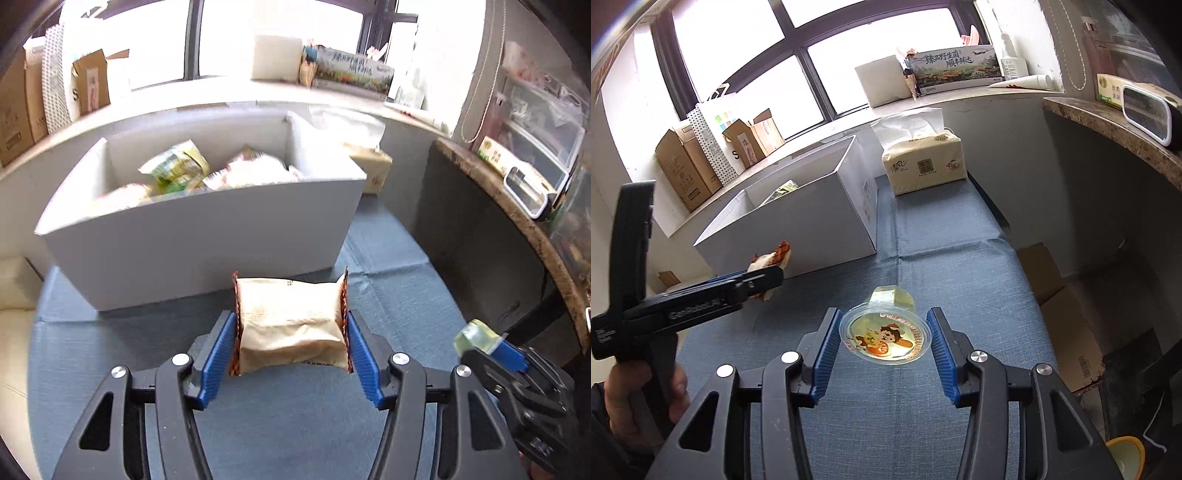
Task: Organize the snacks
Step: 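Carry the jelly cup and brown snack into the white box, open both tools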
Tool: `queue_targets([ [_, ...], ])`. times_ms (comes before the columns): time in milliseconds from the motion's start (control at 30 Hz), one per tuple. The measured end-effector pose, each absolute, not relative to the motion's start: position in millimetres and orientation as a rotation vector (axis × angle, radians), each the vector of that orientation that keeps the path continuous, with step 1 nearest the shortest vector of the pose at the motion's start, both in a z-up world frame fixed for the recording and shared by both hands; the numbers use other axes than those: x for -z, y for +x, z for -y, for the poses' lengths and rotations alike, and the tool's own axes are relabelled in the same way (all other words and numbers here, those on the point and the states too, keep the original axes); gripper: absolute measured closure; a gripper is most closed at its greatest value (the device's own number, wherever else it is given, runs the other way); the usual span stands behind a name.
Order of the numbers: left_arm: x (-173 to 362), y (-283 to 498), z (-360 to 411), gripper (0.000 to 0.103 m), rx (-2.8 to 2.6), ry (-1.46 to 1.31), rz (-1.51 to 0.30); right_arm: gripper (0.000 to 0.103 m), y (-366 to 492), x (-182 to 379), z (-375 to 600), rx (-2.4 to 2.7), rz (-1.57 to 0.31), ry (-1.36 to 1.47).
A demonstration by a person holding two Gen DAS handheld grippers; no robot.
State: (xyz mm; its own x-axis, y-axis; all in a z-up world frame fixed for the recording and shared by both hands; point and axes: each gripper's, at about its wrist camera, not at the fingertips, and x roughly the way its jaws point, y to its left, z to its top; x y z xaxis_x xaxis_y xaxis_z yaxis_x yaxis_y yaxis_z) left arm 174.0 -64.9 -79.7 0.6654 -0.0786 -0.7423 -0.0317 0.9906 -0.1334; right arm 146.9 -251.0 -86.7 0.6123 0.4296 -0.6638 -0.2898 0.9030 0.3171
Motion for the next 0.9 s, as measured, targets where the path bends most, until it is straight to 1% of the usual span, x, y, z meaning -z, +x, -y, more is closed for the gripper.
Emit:
queue_targets([
  [233, 16.8, 133.0, 32.3, 0.038, -0.007, -0.150, -0.708, 0.051, 146.1, 63.5, 217.5, -0.520, -0.771, 0.180],
  [433, -6.0, 140.6, -14.7, 0.037, -0.036, -0.171, -0.669, 0.051, 168.4, 29.8, 183.4, -0.612, -0.714, 0.195],
  [500, -9.5, 151.3, -23.7, 0.037, -0.066, -0.135, -0.649, 0.051, 183.9, 18.0, 170.4, -0.638, -0.694, 0.187],
  [667, -15.4, 194.5, -57.6, 0.037, -0.059, -0.189, -0.686, 0.051, 240.0, 1.7, 137.9, -0.641, -0.714, 0.148],
  [900, -9.8, 255.4, -74.0, 0.037, -0.073, -0.164, -0.739, 0.051, 319.7, 4.3, 110.2, -0.639, -0.780, 0.152],
])
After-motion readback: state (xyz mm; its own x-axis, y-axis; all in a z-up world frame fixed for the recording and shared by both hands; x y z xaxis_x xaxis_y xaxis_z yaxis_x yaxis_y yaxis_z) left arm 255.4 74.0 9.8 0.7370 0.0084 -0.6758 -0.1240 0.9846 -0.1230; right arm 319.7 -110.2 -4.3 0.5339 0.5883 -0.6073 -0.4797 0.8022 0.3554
